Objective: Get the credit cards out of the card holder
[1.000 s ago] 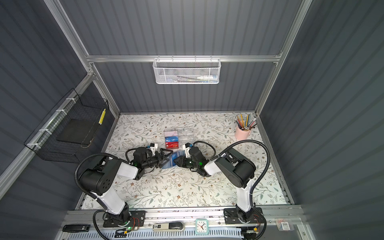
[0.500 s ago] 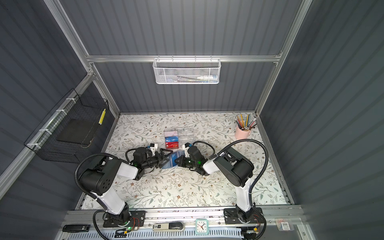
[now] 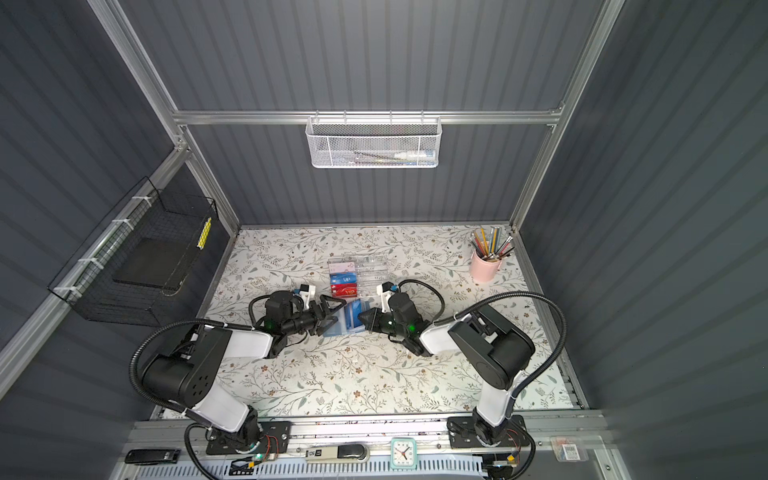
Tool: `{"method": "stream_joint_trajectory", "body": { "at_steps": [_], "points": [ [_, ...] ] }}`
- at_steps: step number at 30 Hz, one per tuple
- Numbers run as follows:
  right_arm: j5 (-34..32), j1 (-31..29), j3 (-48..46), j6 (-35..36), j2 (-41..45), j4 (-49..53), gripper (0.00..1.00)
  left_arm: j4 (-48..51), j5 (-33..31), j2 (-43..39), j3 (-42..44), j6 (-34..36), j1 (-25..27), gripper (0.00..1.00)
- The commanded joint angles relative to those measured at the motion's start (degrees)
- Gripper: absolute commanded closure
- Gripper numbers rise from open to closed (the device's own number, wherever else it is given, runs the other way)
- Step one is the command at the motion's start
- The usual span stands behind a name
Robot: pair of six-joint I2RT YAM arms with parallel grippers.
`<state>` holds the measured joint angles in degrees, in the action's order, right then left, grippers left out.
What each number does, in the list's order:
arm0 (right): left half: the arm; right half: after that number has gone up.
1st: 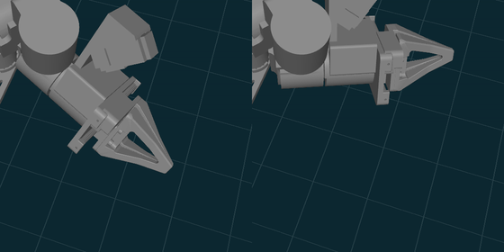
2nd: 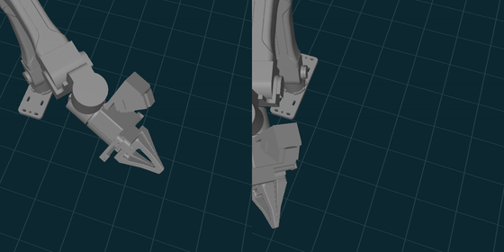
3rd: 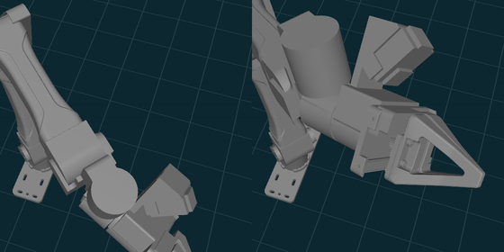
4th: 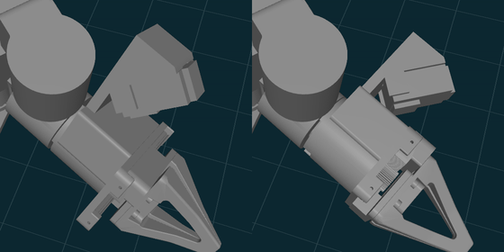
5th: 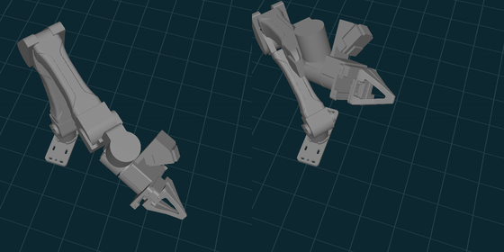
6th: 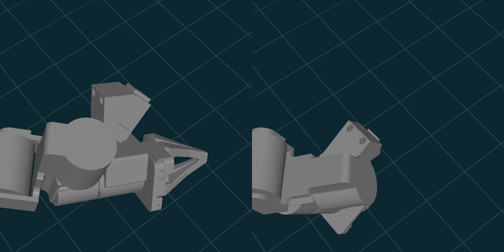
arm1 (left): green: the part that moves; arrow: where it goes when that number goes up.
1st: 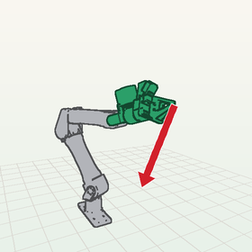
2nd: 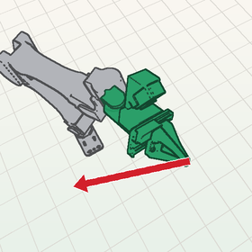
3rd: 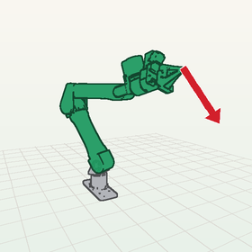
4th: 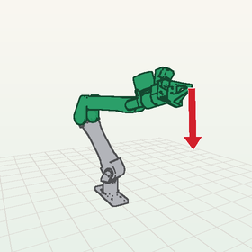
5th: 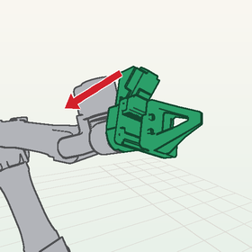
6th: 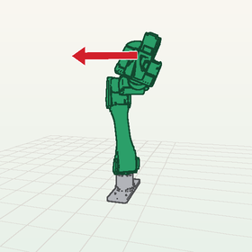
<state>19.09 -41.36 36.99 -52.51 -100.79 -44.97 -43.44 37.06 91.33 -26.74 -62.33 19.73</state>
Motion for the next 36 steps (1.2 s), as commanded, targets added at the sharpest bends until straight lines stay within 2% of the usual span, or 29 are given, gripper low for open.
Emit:
{"method": "stream_joint_trajectory", "body": {
  "at_steps": [1, 5, 9, 14, 23, 31, 36],
  "points": [
    [1.9, 0.7, -0.8, -1.6, 2.0, -3.7, 1.00, 2.3, -0.3, -3.1, -2.3, 2.4, 1.8, 0.00],
    [3.1, 1.4, -1.6, -3.2, 4.2, -5.0, 1.00, 9.0, -2.0, -5.5, -5.2, 6.9, 4.3, 0.00],
    [4.3, 1.9, -1.8, -3.7, 6.5, -4.6, 1.00, 9.8, -2.8, -6.3, -5.9, 7.9, 5.4, 0.04],
    [5.4, 2.2, -1.9, -4.4, 7.5, -5.0, 1.00, 8.7, -3.0, -6.1, -6.6, 8.4, 6.8, 0.15],
    [7.5, 3.2, -2.4, -5.5, 6.6, -6.7, 1.00, 8.2, -3.6, -8.6, -6.0, 9.5, 7.3, 0.45],
    [11.6, 4.1, -1.5, -6.8, 3.9, -8.8, 1.00, 10.1, -4.0, -8.4, -6.6, 11.6, 7.4, 0.54],
    [13.4, 4.5, -0.7, -6.3, 3.1, -7.9, 1.00, 14.0, -5.3, -9.0, -8.3, 14.6, 7.4, 0.55]
  ]
}}
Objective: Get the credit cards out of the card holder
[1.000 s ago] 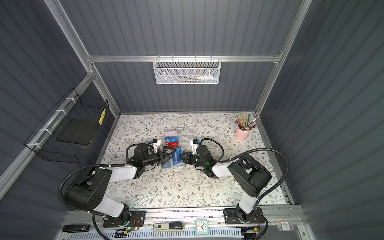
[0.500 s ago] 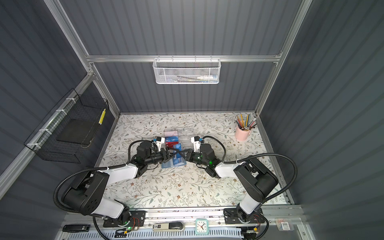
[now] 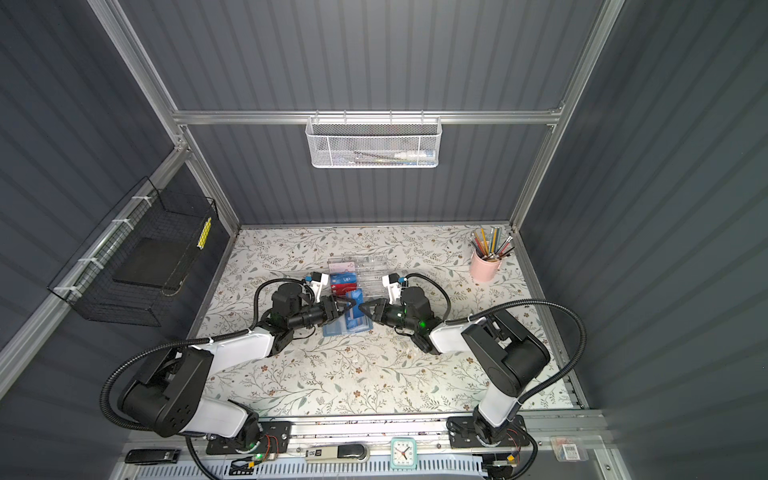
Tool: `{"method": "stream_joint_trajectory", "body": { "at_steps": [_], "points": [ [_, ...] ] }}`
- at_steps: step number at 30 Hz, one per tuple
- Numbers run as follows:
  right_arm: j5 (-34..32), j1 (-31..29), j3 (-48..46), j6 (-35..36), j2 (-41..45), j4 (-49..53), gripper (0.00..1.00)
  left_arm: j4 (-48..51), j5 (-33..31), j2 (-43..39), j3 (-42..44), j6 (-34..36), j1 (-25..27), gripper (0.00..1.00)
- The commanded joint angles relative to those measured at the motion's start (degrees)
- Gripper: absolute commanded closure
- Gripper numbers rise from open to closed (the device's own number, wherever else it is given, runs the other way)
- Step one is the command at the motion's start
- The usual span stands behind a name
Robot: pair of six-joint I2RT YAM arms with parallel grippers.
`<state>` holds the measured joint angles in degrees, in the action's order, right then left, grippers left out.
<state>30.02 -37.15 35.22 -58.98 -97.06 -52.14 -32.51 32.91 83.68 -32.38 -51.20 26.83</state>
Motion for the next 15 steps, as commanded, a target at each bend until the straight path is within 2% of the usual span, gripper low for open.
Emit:
{"method": "stream_joint_trajectory", "body": {
  "at_steps": [1, 15],
  "points": [
    [2.9, 0.3, 1.2, 0.3, -0.8, -0.7, 1.00, 4.4, -1.3, -1.4, -3.4, 4.4, 0.3, 0.55],
    [6.1, 0.4, 2.5, 0.9, -1.5, -0.5, 1.00, 8.1, -2.7, 0.4, -7.7, 9.3, 0.3, 0.62]
  ]
}}
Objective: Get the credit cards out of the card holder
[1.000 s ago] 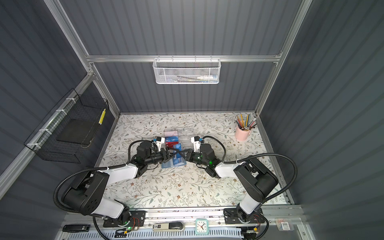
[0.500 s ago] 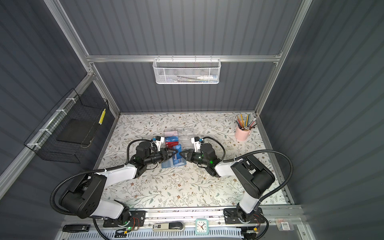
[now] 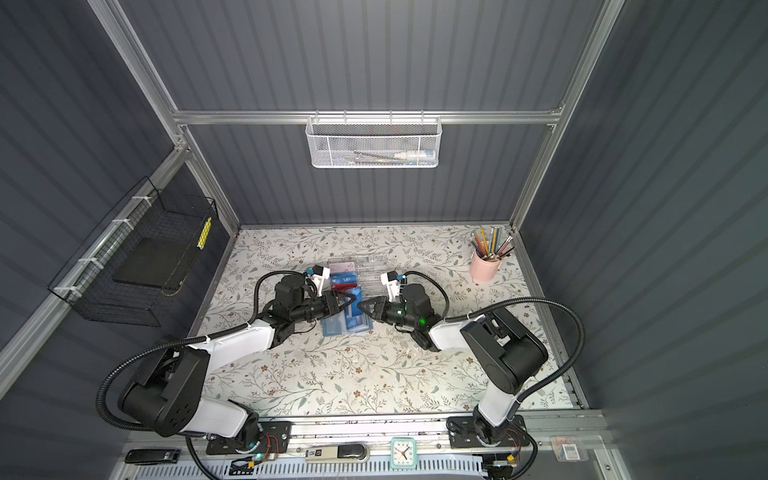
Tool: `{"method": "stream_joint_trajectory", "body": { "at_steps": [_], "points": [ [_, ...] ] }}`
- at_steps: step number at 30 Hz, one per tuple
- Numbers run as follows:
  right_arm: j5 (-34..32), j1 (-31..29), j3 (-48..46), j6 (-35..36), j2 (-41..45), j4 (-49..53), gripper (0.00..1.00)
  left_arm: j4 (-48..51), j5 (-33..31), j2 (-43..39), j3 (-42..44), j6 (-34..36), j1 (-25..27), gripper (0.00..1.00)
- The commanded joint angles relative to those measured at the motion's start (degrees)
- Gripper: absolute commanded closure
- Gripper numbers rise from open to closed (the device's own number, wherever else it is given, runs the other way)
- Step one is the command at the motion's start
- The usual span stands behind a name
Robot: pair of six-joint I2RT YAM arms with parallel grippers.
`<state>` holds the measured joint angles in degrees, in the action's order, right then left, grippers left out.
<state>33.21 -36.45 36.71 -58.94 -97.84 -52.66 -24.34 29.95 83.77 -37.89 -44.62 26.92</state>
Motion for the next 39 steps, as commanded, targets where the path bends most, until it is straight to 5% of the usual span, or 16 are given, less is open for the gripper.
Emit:
{"method": "stream_joint_trajectory", "body": {
  "at_steps": [1, 11, 19, 39],
  "points": [
    [3.0, -0.4, 1.0, 0.9, -0.6, 0.2, 1.00, -0.1, 0.0, 0.2, -2.2, 3.0, 0.2, 0.62],
    [4.9, 0.1, 0.8, 1.4, -0.3, 0.2, 1.00, 1.0, -0.5, -0.3, -3.0, 6.9, -0.3, 0.63],
    [6.1, 0.6, 1.8, 2.7, -1.2, 2.5, 1.00, -4.6, 3.4, -0.5, -1.5, 6.8, -0.6, 0.73],
    [7.6, 2.4, 6.4, 5.9, -2.8, 8.9, 0.71, -5.6, 6.1, -0.2, -0.2, 6.9, -0.6, 0.89]
  ]
}}
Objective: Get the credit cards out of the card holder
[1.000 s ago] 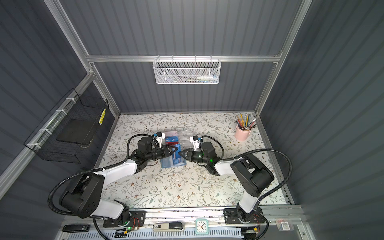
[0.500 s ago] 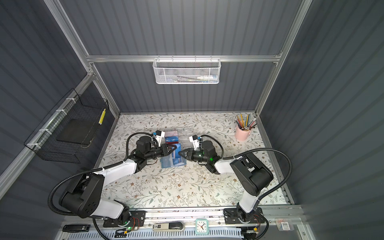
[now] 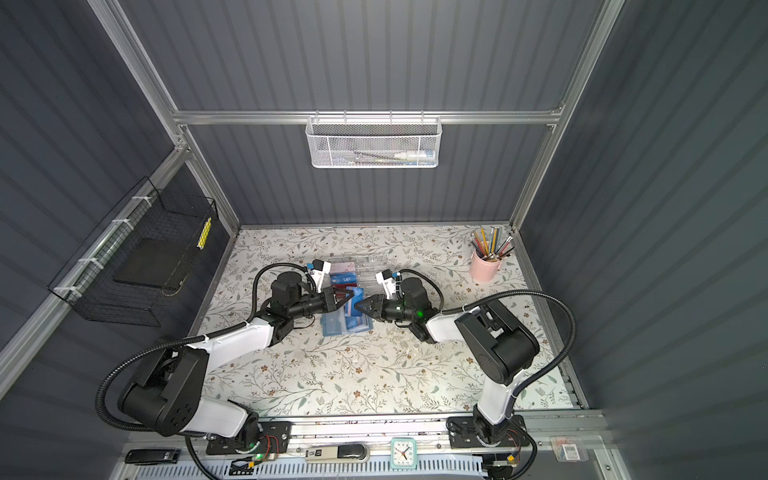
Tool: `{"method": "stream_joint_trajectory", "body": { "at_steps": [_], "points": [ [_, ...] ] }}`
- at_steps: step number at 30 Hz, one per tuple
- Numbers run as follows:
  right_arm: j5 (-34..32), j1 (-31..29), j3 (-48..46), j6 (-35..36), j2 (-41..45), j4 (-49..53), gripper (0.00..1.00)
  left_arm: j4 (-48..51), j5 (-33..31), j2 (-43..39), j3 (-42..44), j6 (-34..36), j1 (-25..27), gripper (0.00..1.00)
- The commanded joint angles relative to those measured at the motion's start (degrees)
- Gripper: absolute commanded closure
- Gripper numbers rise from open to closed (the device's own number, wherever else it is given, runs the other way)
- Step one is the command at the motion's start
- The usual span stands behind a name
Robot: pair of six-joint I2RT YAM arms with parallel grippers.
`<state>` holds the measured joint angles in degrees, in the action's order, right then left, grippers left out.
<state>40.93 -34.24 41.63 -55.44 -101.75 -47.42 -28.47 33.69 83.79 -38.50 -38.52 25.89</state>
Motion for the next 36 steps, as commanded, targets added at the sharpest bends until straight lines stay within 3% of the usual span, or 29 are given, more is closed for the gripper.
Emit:
{"method": "stream_joint_trajectory", "body": {
  "at_steps": [1, 8, 15, 20, 24, 30, 36],
  "points": [
    [-0.5, 0.2, 1.5, 3.1, 1.6, 4.8, 0.70, -1.6, 2.2, -0.1, 0.5, 0.6, 0.5, 0.90],
    [-5.5, 0.2, 0.4, 8.9, 7.3, 13.9, 0.58, 5.4, -4.0, -1.6, -1.1, 1.2, 0.4, 1.00],
    [-13.1, -0.3, -0.2, 17.3, 15.7, 26.3, 0.46, 17.4, -16.9, -4.0, -5.1, -2.6, 0.5, 1.00],
    [-26.3, -4.0, 1.5, 27.0, 21.3, 37.0, 0.27, 28.1, -27.5, -4.9, -10.2, -10.8, 1.1, 1.00],
    [-35.5, -8.6, 3.6, 34.7, 23.8, 42.5, 0.02, 46.7, -40.0, -3.2, -20.5, -20.2, 3.2, 1.00],
    [-42.1, -12.1, 6.3, 41.6, 24.9, 44.8, 0.01, 67.7, -48.6, 1.4, -32.4, -33.5, 5.9, 1.00],
    [-45.7, -15.1, 7.9, 47.1, 24.2, 42.4, 0.01, 78.6, -49.8, 3.2, -36.3, -45.2, 6.4, 1.00]
  ]
}}
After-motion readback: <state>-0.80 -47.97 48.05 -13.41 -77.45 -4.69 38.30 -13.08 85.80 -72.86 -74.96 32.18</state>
